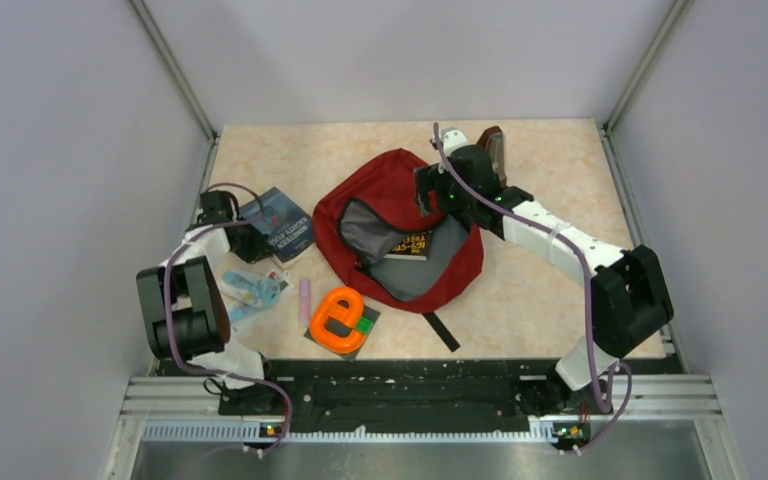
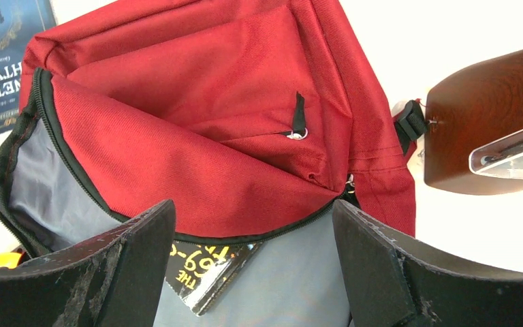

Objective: Pack the student bag
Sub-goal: Move the book to the center of the board.

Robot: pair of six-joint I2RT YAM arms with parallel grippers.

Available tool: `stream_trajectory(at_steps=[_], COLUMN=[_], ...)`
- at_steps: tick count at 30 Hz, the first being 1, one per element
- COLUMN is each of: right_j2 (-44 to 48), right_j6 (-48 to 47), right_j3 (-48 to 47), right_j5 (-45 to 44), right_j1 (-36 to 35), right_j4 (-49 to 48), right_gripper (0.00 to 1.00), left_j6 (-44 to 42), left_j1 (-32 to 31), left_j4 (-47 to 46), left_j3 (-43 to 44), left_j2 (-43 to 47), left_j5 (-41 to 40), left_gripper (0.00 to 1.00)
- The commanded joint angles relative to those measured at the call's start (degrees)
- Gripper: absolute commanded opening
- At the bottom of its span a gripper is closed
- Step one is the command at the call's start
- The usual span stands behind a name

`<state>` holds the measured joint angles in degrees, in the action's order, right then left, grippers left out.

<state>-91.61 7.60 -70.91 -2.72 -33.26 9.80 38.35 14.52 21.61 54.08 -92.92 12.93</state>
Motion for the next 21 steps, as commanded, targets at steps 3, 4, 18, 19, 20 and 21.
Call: stream_trajectory(at_steps=[3,4,18,19,20,21], right_j2=[-0.14,-0.14,1.8,2.11,2.39,2.74], right_j6=[0.81,0.97,1.79,1.71,1.61,1.5], right_j3=[0.33,0.41,2.41,2.52,2.46,2.45], right_j5=[1.36,1.52,2.19,1.96,1.68,1.45], right_j1=[-0.23,-0.23,-0.23,-0.22,-0.23,-0.23], right_j4=[-1.73,-1.73,-1.95,-1.89,-1.88,-1.76], right_gripper=[0.83,0.83,0.82,0.82,0.82,0.82], left_j6=[-7.35,-7.67,-1.88,-1.84,-2.17,-2.78], left_j1=[-0.32,-0.35,-0.28,-0.29,-0.29,-0.27], left_j4=[3.38,3.25,-1.62,-2.9,-3.52,-3.78], left_j3=[-5.26,-5.54,-5.81,-6.18,-6.42,-6.26], left_j2=[13.53,14.34,10.59,12.2,13.99,15.64], left_j5=[4.04,4.64,10.15,10.68,10.83,11.03], left_gripper=[0.0,0.0,0.0,0.0,0.0,0.0])
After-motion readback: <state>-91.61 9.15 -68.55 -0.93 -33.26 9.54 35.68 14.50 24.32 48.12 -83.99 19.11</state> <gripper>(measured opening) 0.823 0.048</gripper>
